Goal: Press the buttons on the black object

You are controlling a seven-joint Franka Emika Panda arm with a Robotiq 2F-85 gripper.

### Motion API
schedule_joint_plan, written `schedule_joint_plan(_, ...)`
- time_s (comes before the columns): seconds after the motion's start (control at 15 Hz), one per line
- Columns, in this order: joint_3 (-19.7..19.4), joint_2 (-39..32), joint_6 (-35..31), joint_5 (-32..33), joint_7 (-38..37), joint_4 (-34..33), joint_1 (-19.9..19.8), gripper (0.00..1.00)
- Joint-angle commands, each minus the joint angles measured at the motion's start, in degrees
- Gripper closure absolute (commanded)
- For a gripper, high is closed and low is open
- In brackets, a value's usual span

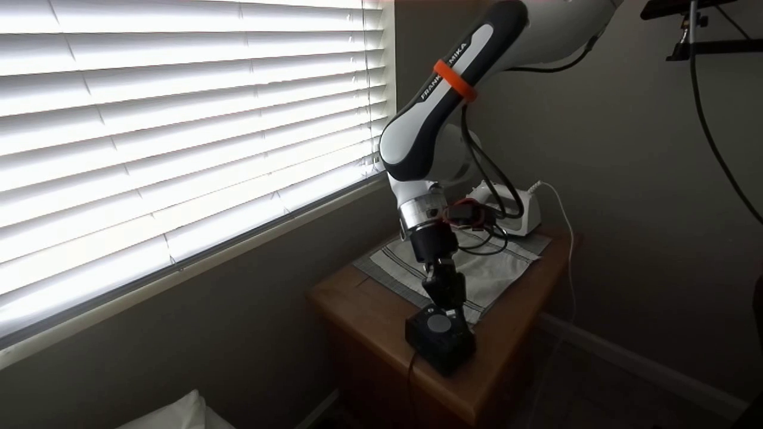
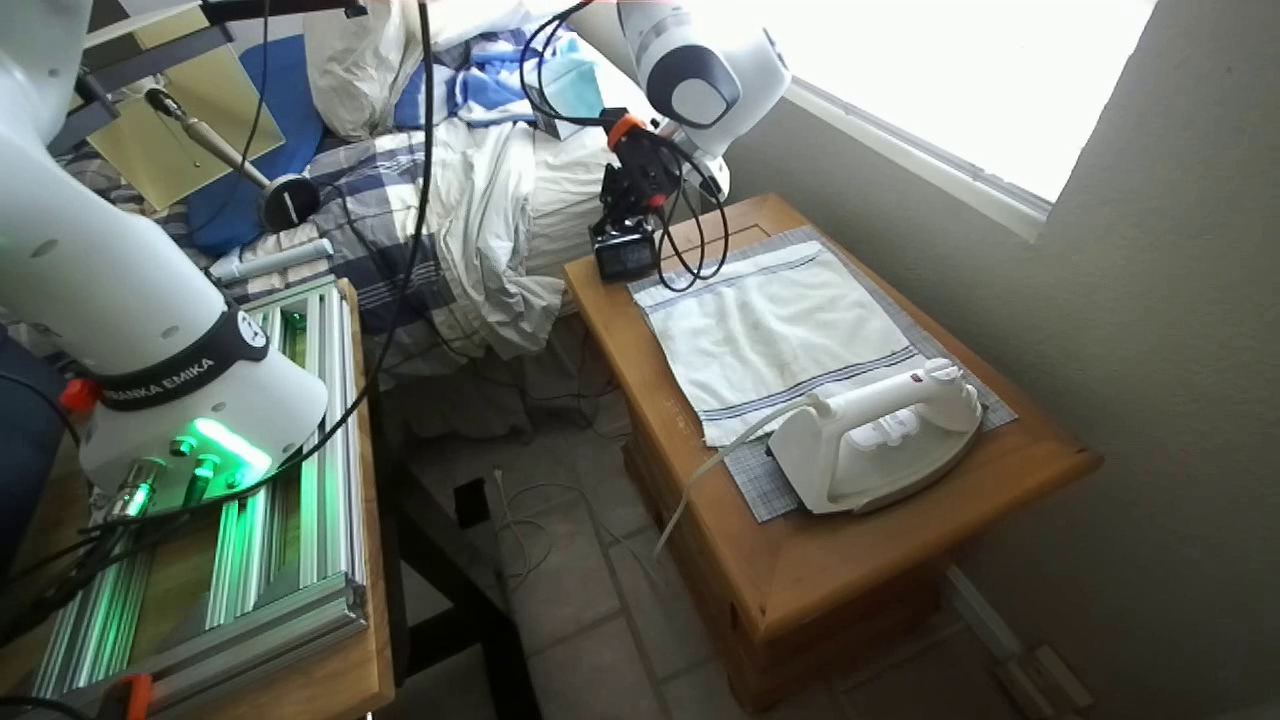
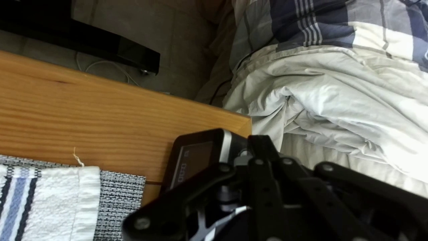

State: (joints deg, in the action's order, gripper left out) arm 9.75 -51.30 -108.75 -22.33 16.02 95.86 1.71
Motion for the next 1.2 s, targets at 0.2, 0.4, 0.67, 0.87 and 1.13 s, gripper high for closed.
schedule_joint_plan(0.2, 0.1, -3.5, 2.4, 1.4, -1.9, -3.4, -0.3, 1.0)
schedule_joint_plan(0.4, -0.4, -3.5, 1.9, 1.8, -2.2, -2.8, 0.0, 1.0)
schedule_joint_plan(0.67, -0.8, -3.1, 1.8, 2.6, -2.8, -2.6, 0.4, 1.0)
schedule_joint_plan(0.87, -0.6, -2.6, 2.0, 2.8, -2.9, -2.7, 0.7, 1.0)
schedule_joint_plan(1.13, 0.2, 0.1, 1.5, 3.7, -3.4, -1.3, 2.1, 1.0)
